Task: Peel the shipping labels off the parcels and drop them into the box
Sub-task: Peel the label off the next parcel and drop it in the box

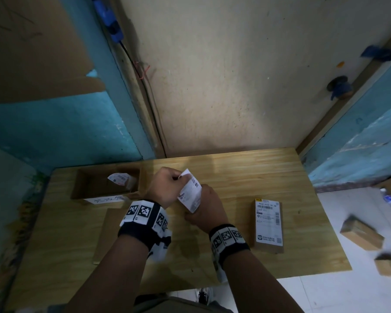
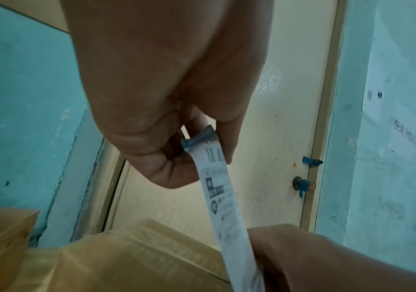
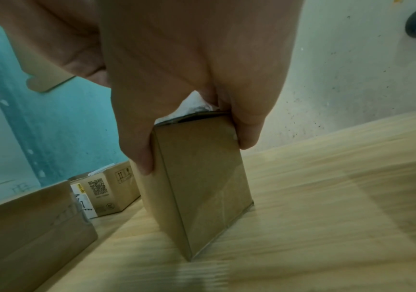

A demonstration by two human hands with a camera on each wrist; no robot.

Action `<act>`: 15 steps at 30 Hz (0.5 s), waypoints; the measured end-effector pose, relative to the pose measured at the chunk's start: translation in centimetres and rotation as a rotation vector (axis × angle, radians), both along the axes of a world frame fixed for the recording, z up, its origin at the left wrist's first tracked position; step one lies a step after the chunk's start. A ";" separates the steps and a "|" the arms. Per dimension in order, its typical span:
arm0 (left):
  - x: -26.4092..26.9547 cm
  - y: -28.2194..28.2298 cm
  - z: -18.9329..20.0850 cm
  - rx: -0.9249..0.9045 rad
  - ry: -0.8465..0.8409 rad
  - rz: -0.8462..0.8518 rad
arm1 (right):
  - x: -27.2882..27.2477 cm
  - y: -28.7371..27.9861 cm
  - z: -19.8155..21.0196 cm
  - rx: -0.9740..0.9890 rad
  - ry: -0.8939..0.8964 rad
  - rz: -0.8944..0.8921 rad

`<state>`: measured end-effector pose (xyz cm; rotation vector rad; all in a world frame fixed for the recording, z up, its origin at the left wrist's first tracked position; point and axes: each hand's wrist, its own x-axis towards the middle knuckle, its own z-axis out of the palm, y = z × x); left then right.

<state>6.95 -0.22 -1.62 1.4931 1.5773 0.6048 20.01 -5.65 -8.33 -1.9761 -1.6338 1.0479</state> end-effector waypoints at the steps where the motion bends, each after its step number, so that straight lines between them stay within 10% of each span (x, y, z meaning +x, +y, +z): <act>1: -0.1 0.0 0.0 0.005 -0.007 0.031 | 0.0 0.0 0.1 -0.007 -0.007 -0.001; 15: -5.6 0.1 -1.1 -0.182 -0.234 0.291 | -0.3 -0.3 1.9 -0.089 -0.075 0.082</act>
